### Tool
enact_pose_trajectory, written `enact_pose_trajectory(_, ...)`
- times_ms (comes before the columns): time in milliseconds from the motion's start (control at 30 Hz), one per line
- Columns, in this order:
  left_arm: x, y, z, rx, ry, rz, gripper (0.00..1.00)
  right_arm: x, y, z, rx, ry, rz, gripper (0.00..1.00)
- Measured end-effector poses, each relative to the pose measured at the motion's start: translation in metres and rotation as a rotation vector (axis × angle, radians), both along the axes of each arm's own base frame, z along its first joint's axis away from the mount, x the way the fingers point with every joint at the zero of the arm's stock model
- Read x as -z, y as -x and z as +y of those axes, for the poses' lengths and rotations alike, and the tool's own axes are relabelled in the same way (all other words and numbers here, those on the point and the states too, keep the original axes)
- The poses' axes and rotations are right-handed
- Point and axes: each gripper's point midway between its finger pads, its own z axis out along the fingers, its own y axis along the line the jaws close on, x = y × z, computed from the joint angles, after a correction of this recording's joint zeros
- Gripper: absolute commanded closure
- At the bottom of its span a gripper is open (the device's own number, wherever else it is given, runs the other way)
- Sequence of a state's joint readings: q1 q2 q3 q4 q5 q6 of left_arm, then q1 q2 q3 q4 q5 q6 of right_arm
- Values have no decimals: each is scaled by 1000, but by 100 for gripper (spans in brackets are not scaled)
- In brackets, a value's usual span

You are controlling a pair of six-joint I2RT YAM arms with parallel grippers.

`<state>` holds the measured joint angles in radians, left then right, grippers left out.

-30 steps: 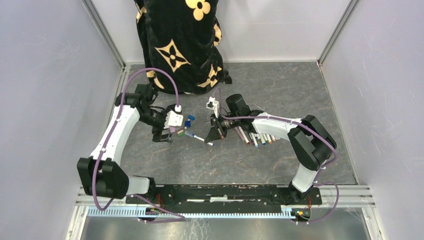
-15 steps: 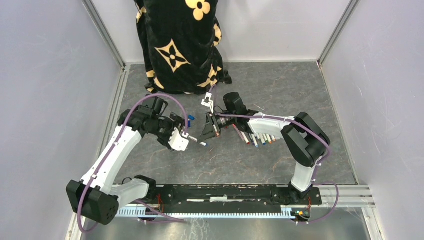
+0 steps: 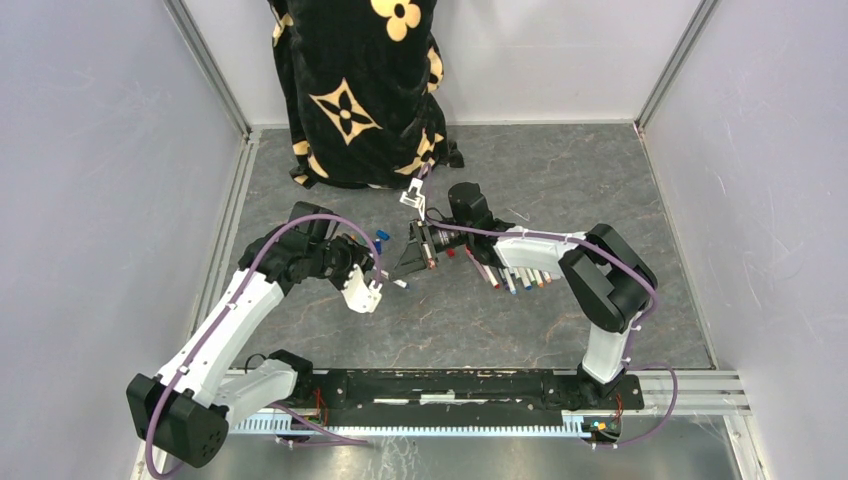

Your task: Open the pen caps

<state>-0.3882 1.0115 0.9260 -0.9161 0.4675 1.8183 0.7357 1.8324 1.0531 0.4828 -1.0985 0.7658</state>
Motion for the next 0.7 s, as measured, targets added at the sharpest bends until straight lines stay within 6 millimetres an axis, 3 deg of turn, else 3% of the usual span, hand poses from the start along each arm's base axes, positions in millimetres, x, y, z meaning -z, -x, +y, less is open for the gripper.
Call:
enact_pose_trajectory(167, -5, -6, -4, 6, 7, -36, 83, -5, 3, 3, -8, -17, 0, 100)
enact_pose_trajectory(233, -4, -6, -4, 3, -1, -35, 97, -6, 3, 3, -8, -20, 2, 90)
enact_pose_trajectory(300, -3, -5, -3, 3, -6, -31, 98, -6, 2, 3, -7, -21, 0, 72)
enact_pose_trajectory(367, -1, -4, -3, 2, -8, -19, 98, -4, 2, 3, -7, -15, -4, 64)
enact_pose_trajectory(500, 0, -2, -4, 7, -14, 3, 98, 3, 3, 7, -18, 18, -22, 60)
enact_pose_trajectory(700, -1, 1, -4, -2, -11, 23, 98, 0, 3, 31, -58, 22, -43, 60)
